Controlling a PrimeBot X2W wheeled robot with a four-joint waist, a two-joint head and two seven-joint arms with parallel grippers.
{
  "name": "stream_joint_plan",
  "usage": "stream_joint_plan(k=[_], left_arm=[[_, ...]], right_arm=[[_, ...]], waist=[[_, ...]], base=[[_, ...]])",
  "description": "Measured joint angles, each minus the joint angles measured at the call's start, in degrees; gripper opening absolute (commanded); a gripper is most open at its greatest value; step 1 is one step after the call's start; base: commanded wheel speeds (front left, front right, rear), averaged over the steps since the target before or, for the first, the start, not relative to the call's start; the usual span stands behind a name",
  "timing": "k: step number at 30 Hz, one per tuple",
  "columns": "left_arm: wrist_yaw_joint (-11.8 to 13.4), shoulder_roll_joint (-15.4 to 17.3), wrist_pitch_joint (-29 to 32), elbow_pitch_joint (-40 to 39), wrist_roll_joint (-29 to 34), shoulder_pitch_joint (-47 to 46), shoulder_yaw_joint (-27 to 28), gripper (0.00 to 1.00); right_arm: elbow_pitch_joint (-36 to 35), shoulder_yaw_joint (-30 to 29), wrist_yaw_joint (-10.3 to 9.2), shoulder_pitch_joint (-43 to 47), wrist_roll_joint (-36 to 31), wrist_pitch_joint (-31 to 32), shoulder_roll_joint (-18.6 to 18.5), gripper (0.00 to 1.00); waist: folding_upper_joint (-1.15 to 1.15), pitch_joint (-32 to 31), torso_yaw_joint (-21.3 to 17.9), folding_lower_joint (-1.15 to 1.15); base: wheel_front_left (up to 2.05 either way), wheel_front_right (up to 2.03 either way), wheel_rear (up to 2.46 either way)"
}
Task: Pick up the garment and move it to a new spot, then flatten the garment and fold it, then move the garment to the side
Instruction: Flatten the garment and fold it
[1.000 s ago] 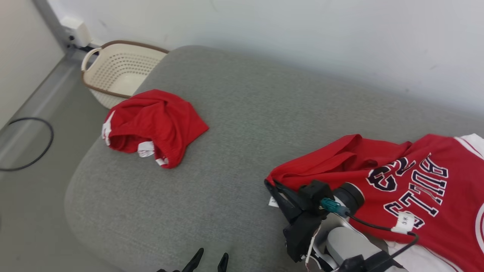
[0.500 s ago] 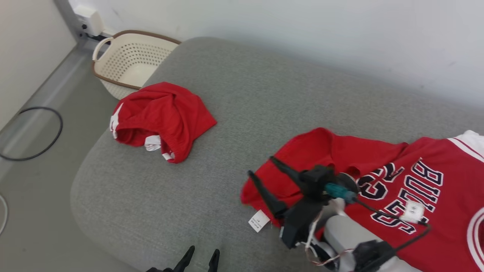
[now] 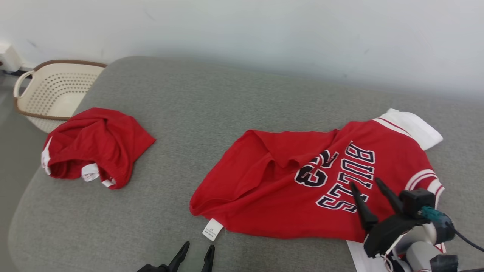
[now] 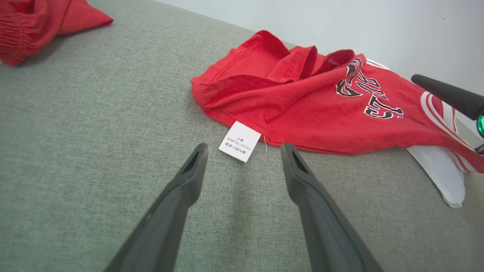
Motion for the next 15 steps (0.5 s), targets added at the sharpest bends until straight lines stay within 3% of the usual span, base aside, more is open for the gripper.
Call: stream_joint_plan(k=[7,15], left_arm=[[0.0,0.0,0.0,-0.2,0.0,-1.1,-0.7,1.00],[-0.1,0.0,0.0,0.0,0.1,-1.5,-1.2,1.00]], right_arm=[[4.0,-7.9,0.00,-0.6,-2.8,0.0,-1.1,1.00],[8.4,-17.2,0.00,-2.6,-8.1,0.0,-0.6,1.00]], waist=[[0.00,1.5,-2.8,0.00],[0.00,3.7,-1.6,0.00]], base=[[0.00,0.00,0.00],[0.00,0.00,0.00]])
